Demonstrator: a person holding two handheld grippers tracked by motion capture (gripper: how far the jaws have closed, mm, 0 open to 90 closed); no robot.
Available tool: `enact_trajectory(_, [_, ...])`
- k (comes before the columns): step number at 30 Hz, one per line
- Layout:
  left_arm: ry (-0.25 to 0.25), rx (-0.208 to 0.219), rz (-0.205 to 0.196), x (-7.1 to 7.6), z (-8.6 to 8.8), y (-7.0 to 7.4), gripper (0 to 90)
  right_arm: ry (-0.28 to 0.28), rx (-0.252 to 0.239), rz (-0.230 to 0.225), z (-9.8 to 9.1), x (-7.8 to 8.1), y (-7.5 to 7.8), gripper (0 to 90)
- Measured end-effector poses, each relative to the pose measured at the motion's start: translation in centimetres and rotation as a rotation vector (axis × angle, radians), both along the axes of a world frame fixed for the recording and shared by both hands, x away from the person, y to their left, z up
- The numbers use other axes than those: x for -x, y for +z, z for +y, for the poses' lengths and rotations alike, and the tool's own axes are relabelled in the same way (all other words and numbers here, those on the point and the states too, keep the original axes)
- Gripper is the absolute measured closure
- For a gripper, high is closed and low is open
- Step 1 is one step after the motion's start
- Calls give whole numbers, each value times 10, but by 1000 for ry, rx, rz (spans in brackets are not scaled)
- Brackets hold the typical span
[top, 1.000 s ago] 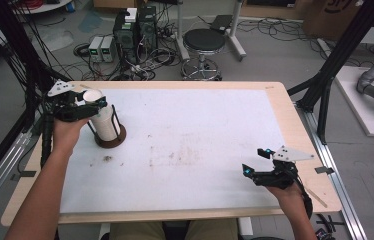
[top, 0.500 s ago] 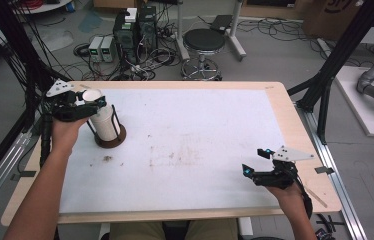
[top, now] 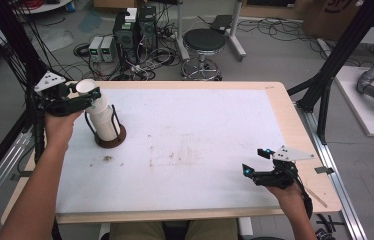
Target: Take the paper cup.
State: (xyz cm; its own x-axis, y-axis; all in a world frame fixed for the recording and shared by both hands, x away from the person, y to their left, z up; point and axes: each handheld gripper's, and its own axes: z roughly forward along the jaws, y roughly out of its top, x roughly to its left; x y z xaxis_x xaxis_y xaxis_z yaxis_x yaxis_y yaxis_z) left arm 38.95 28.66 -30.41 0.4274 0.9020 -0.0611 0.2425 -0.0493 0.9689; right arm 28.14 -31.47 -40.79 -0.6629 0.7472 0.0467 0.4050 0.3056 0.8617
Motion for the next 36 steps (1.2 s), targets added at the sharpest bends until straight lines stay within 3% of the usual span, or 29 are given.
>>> enact_trajectory(5, [-2, 22, -72, 8, 4, 23, 352, -4, -5, 2, 0, 0, 0, 156])
enact_trajectory(10, [-37, 41, -130, 18, 2, 45, 358, -4, -10, 0, 0, 1, 1, 156])
enact_trajectory(16, [-109, 37, -149, 27, -10, 61, 361, -5, -14, -1, 2, 0, 2, 156])
enact_trajectory(23, [-224, 36, -125, 41, -36, 53, 361, -1, -30, 13, 7, -4, 4, 156])
enact_trajectory(29, [-314, 35, -118, 52, -60, 34, 360, 39, -26, 11, 16, -7, 4, 155])
enact_trajectory(36, [-361, 43, -123, 61, -76, 18, 360, 58, -25, 1, 22, -10, 6, 156])
